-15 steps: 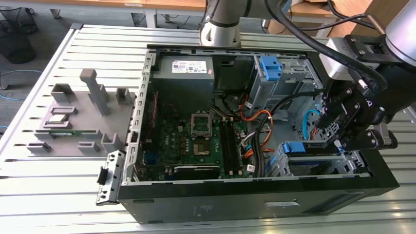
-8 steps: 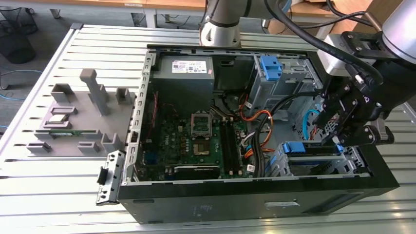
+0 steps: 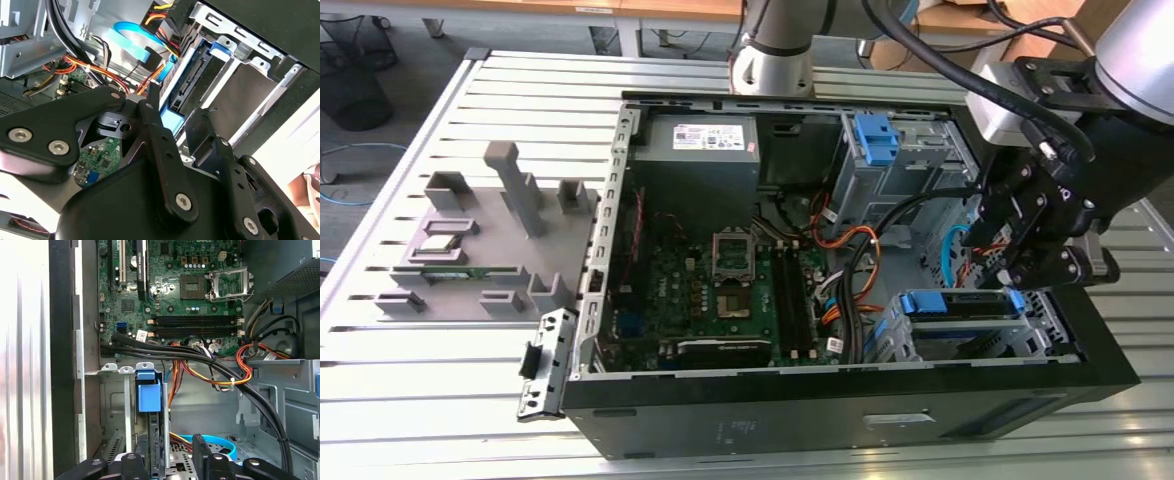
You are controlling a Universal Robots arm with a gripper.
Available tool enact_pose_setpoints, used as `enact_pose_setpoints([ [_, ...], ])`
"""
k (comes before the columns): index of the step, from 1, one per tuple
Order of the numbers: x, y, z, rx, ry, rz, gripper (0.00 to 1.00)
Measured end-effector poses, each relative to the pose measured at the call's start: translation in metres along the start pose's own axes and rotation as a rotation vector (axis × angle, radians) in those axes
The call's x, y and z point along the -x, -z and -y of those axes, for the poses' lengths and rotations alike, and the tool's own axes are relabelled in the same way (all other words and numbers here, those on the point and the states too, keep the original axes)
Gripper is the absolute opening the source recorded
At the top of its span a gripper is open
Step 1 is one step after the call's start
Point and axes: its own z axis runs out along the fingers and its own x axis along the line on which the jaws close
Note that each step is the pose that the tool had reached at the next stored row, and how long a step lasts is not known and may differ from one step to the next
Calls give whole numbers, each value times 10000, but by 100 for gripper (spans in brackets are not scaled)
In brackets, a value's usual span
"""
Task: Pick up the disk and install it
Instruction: 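Insert the first disk wire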
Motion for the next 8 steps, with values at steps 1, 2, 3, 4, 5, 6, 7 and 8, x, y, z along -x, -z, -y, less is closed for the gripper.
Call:
enact_pose_setpoints([
  [1, 8, -1, 0, 1, 0, 12, 48],
  [2, 17, -2, 0, 1, 1, 22, 48],
  [3, 28, -3, -1, 2, 1, 32, 48],
  [4, 42, -4, -1, 1, 1, 38, 48],
  [5, 56, -6, -2, 2, 1, 42, 48],
  [6, 72, -6, -2, 2, 1, 43, 48],
  [7, 89, -8, -3, 2, 1, 45, 48],
  [8, 103, -10, -4, 2, 1, 48, 48],
])
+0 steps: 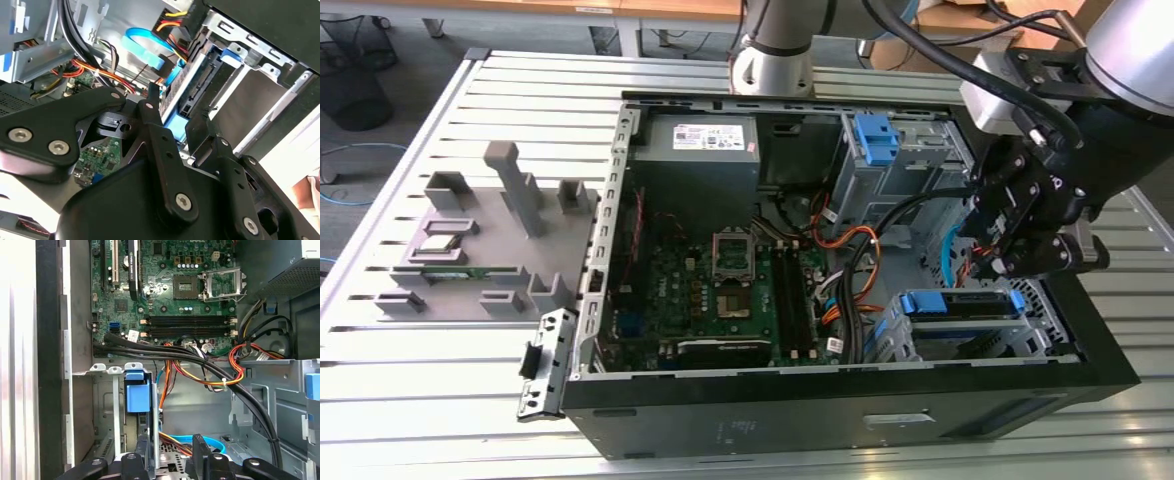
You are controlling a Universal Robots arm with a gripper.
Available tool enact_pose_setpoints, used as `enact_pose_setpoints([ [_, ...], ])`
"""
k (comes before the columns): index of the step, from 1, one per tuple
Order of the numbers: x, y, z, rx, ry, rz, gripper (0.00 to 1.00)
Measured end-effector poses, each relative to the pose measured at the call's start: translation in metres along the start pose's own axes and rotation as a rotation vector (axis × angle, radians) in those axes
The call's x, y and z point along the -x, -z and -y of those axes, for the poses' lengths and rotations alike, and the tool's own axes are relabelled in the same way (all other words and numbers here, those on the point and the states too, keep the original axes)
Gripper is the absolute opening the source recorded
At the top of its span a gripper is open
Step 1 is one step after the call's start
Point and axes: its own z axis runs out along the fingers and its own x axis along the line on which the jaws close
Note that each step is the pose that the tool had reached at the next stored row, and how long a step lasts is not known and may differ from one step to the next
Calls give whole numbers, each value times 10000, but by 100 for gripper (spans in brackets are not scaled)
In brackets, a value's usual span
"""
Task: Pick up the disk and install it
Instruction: 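Insert the first disk wire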
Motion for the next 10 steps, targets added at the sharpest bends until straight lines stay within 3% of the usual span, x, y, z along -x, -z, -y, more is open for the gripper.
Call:
enact_pose_setpoints([
  [10, 121, -11, -1, 1, -1, 14, 48],
])
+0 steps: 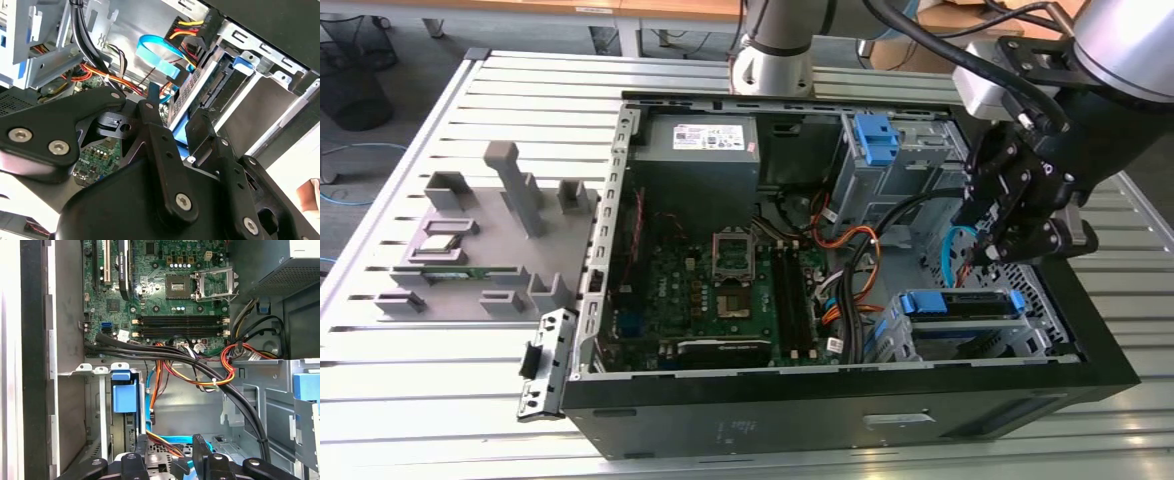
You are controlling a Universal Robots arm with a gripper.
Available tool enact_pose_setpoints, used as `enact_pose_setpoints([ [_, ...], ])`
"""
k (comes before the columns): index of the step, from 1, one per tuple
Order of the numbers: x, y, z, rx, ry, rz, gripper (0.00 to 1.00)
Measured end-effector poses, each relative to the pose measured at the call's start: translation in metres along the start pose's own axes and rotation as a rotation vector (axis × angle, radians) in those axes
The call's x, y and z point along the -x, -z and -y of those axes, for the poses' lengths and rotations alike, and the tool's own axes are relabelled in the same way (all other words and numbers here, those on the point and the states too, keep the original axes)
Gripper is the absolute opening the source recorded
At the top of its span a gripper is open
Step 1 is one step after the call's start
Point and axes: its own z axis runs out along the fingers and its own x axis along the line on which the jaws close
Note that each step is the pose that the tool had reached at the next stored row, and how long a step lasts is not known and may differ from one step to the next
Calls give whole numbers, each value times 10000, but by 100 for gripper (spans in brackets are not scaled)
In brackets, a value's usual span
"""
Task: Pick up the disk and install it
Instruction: 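Insert the first disk wire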
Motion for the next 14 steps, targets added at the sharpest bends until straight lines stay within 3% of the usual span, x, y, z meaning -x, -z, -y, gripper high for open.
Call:
enact_pose_setpoints([
  [8, 41, -4, 74, 1, 2, 16, 48],
  [14, 75, -7, 84, 8, 13, 205, 48],
])
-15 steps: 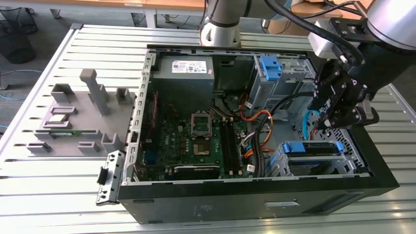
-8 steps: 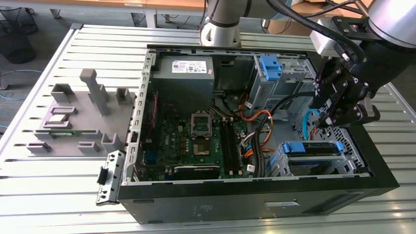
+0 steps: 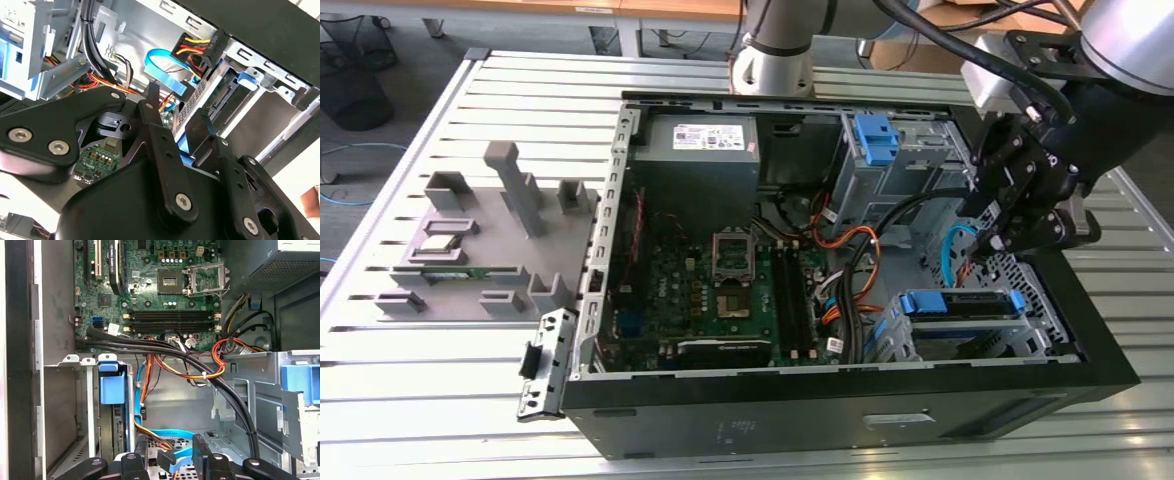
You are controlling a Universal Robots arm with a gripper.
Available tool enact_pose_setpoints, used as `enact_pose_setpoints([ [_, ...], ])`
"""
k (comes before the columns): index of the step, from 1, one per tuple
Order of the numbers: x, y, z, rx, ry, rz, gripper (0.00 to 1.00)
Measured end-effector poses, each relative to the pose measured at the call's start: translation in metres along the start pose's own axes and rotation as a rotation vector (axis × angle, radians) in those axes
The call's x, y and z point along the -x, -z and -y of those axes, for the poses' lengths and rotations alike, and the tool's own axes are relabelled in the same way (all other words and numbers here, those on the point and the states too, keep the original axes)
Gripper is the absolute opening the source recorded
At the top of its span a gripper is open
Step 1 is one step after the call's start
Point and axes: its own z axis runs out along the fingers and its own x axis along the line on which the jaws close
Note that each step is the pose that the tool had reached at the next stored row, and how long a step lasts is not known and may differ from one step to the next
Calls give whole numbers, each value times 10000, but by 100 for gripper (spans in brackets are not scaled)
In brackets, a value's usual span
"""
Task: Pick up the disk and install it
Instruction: 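Insert the first disk wire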
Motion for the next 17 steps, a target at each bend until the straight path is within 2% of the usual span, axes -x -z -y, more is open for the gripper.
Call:
enact_pose_setpoints([
  [6, 7, 1, 68, 1, 0, 7, 48],
  [12, 20, 4, 182, 20, -2, 4, 48],
  [15, 22, 3, 199, 41, -3, -4, 48],
  [16, 21, 3, 198, 43, -6, -37, 48],
  [17, 21, 3, 198, 42, -9, -134, 48],
])
